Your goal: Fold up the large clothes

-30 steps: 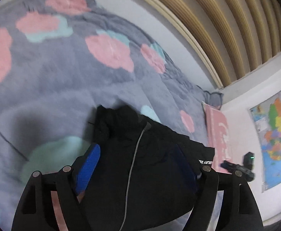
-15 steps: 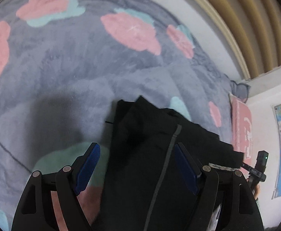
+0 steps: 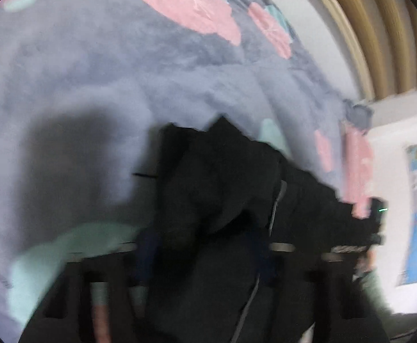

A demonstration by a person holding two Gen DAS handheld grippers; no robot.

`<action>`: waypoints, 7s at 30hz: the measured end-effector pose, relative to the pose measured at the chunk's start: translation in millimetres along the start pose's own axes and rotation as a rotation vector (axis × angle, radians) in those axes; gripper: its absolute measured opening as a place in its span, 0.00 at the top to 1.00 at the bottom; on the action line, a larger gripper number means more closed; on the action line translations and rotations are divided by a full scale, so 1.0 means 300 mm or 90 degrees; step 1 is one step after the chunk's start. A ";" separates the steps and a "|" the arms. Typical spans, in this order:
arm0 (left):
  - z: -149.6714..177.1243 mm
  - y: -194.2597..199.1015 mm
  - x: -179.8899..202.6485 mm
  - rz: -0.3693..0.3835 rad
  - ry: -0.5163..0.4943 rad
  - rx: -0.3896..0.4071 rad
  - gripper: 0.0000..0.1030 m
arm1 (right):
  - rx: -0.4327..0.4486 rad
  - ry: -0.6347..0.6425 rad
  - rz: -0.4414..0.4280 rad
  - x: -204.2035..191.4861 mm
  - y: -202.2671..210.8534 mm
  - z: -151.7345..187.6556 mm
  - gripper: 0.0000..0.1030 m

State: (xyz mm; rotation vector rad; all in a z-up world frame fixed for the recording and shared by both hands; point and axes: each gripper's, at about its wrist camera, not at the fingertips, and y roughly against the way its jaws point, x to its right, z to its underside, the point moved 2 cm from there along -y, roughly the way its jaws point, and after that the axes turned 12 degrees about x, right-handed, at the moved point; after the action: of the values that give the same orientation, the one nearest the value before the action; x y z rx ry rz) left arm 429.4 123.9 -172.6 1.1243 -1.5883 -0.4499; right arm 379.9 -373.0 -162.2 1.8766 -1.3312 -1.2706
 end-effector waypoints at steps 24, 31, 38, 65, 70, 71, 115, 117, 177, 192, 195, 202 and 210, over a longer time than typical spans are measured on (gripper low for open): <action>-0.150 -0.122 -0.065 -0.097 0.102 0.102 0.89 | 0.040 -0.085 0.224 0.110 -0.100 -0.120 0.89; -0.150 -0.150 -0.061 -0.123 0.057 0.079 0.78 | 0.016 -0.078 0.238 0.104 -0.148 -0.101 0.76; -0.147 0.162 -0.006 -0.081 0.034 0.154 0.56 | 0.090 -0.080 0.189 -0.031 0.136 -0.089 0.47; 0.348 -0.112 0.461 -0.029 -0.185 0.015 0.46 | -0.027 0.053 0.152 -0.545 -0.022 0.348 0.40; 0.239 -0.003 0.534 0.007 -0.194 0.087 0.45 | 0.091 0.066 0.129 -0.595 0.112 0.162 0.41; 0.213 -0.007 0.541 0.010 -0.192 0.095 0.45 | 0.096 0.069 0.134 -0.597 0.102 0.142 0.41; 0.203 0.307 0.204 -0.030 -0.075 0.125 0.41 | 0.085 -0.061 0.187 -0.229 0.421 0.419 0.25; 0.163 0.348 0.109 -0.045 -0.033 0.141 0.41 | 0.083 -0.097 0.200 -0.144 0.435 0.399 0.22; 0.216 0.439 0.352 0.271 -0.011 0.145 0.74 | 0.164 -0.108 -0.166 -0.217 0.555 0.468 0.70; 0.509 0.553 0.261 0.297 0.012 0.101 0.74 | 0.113 -0.096 -0.080 -0.227 0.676 0.551 0.70; 0.577 0.471 0.178 0.278 0.023 0.079 0.73 | 0.088 -0.087 -0.060 -0.201 0.584 0.629 0.70; 0.679 0.373 -0.072 0.296 0.089 0.120 0.73 | 0.138 -0.097 -0.039 -0.061 0.475 0.758 0.69; 0.696 0.307 -0.210 0.247 0.120 0.159 0.55 | 0.182 -0.124 0.019 -0.005 0.393 0.808 0.46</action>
State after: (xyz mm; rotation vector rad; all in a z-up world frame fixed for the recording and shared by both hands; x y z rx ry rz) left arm 199.2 166.8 -207.7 0.9759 -1.6741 0.1098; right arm 111.1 -391.7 -171.3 1.9497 -1.7151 -1.3343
